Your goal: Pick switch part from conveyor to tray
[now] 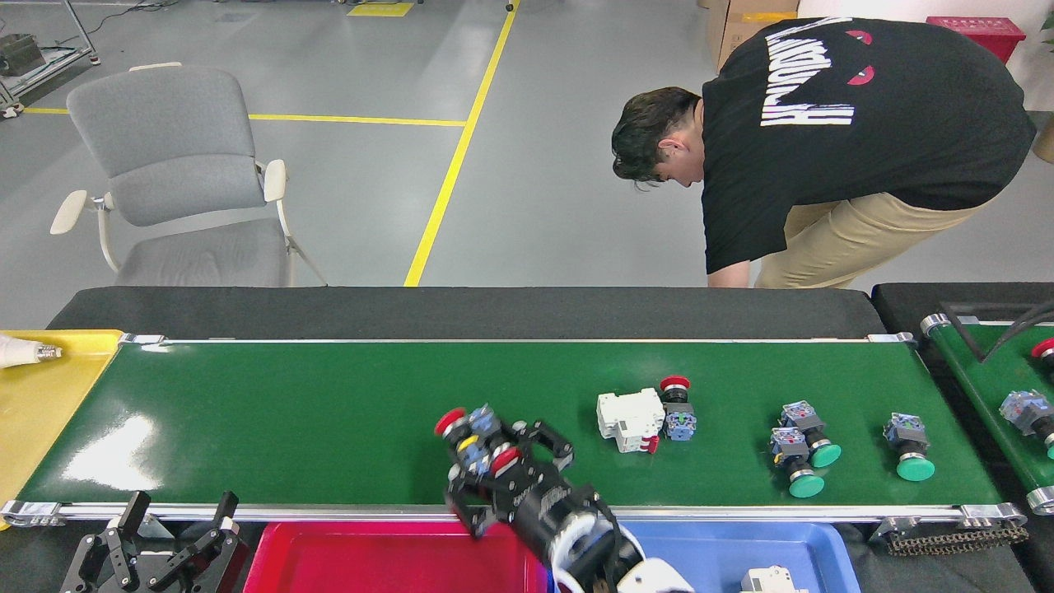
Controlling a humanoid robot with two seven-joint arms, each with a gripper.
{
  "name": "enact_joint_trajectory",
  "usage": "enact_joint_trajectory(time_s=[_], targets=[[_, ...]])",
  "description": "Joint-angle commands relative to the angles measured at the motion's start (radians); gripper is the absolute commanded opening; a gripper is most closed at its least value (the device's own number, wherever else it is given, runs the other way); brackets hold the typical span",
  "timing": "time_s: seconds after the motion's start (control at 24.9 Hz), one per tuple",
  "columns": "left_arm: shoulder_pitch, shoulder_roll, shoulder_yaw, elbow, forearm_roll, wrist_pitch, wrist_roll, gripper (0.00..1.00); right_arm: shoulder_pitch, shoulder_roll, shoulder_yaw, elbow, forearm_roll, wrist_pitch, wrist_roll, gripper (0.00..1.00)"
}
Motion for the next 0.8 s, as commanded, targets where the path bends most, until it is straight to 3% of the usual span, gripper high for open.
enact_joint_trajectory(time_s=[0.0,0.2,0.28,0.4,0.56,0.64,0.76], targets=[[-0.005,0.013,-0.006,-0.010,-0.002,0.002,0.003,1.00,-0.004,0.002,0.003,-0.027,0.002,-0.079,-0.008,1.00],[0.000,0.012,-0.009,-0.013,-0.003,0.000,0.002,1.00,-0.005,0.007,-0.014,-0.051,-0.003,-0.076,-0.011,1.00],[-0.002,0.012,-0.009,-0.013,-0.003,-0.002,-0.006,1.00,0.021,0.000,-0.106,-0.102,-0.006,-0.053,-0.014,1.00],[-0.002,0.008,-0.010,-0.015,-0.017,-0.005,-0.010,1.00,0.197,0.023,-0.359,-0.183,-0.007,0.088,-0.058,1.00],[-0.017,-0.005,-0.076,-0.019,-0.078,0.002,-0.038,1.00,0.415,0.028,-0.620,-0.237,-0.007,0.153,-0.258,1.00],[-0.021,-0.025,-0.127,-0.033,-0.081,0.008,-0.063,1.00,0.455,0.030,-0.697,-0.237,-0.007,0.153,-0.278,1.00],[-0.075,-0.100,-0.251,-0.035,-0.110,0.009,-0.079,1.00,0.442,0.031,-0.712,-0.231,-0.003,0.180,-0.265,1.00]])
